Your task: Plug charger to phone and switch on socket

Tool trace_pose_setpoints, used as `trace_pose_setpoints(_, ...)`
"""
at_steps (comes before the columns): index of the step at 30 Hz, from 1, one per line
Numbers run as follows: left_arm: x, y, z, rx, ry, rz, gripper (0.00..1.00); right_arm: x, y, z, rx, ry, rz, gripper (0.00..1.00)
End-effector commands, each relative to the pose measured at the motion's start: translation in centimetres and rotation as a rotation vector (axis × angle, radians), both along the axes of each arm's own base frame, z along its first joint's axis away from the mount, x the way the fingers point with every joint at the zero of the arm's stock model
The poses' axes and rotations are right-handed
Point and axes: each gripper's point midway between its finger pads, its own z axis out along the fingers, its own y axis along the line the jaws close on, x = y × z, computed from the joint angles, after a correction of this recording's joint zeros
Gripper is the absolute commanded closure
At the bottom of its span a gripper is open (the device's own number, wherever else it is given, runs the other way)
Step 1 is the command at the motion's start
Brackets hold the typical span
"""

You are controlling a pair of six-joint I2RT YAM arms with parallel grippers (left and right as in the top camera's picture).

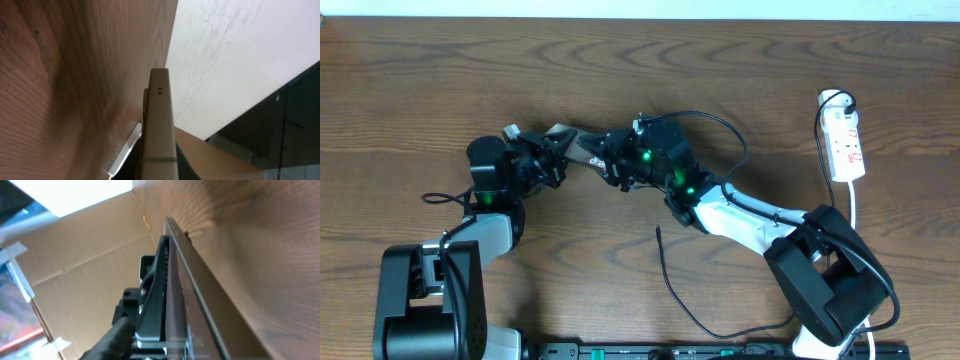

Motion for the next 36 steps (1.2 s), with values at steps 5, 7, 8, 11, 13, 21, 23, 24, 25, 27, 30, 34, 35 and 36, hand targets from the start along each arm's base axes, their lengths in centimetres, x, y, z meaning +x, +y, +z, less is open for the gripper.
trace_pose_setpoints(5,0.0,-0.1,0.6,0.009,-0.026,-0.007,0.93,0.1,0.4,1.4,0.005,-0.056,0.012,0.31)
trace_pose_setpoints(7,0.0,0.0,0.6,0.009,-0.027,-0.005,0.92,0.1,0.4,1.4,0.006,-0.055,0.015,0.18)
trace_pose_setpoints(8,0.1,0.1,0.6,0.01,-0.027,-0.003,0.93,0.1,0.3,1.4,0.007,-0.053,0.019,0.14)
trace_pose_setpoints(11,0.2,0.6,0.6,0.009,-0.027,0.01,0.92,0.1,0.0,1.0,-0.005,-0.044,0.035,0.07)
trace_pose_setpoints(13,0.2,1.1,0.7,0.005,-0.027,0.015,0.92,0.2,-0.6,0.3,-0.029,-0.032,0.044,0.04)
trace_pose_setpoints(21,-0.4,4.2,1.3,0.003,-0.071,-0.01,0.92,1.8,-3.7,-1.6,-0.149,-0.13,0.083,0.05)
trace_pose_setpoints(23,-0.9,4.4,1.6,0.016,-0.103,-0.052,0.92,2.2,-4.4,-1.7,-0.187,-0.202,0.103,0.04)
trace_pose_setpoints(24,-1.2,4.4,1.7,0.025,-0.122,-0.078,0.92,2.4,-4.7,-1.8,-0.206,-0.237,0.116,0.04)
trace_pose_setpoints(25,-1.5,4.4,1.9,0.032,-0.144,-0.107,0.92,2.5,-4.9,-1.8,-0.221,-0.276,0.131,0.05)
trace_pose_setpoints(27,-2.1,4.1,2.2,0.052,-0.19,-0.165,0.92,2.7,-5.2,-1.8,-0.251,-0.358,0.163,0.06)
trace_pose_setpoints(30,-3.2,3.2,3.1,0.103,-0.309,-0.278,0.92,2.4,-5.2,-1.7,-0.321,-0.561,0.255,0.09)
trace_pose_setpoints(34,-4.6,2.0,4.4,0.149,-0.459,-0.408,0.92,1.5,-5.2,-2.4,-0.402,-0.716,0.363,0.01)
trace_pose_setpoints(35,-4.9,1.8,4.7,0.16,-0.492,-0.433,0.92,1.4,-5.2,-2.5,-0.41,-0.723,0.369,0.01)
trace_pose_setpoints(36,-5.3,1.5,5.1,0.173,-0.537,-0.465,0.92,1.4,-5.2,-2.4,-0.41,-0.727,0.371,0.01)
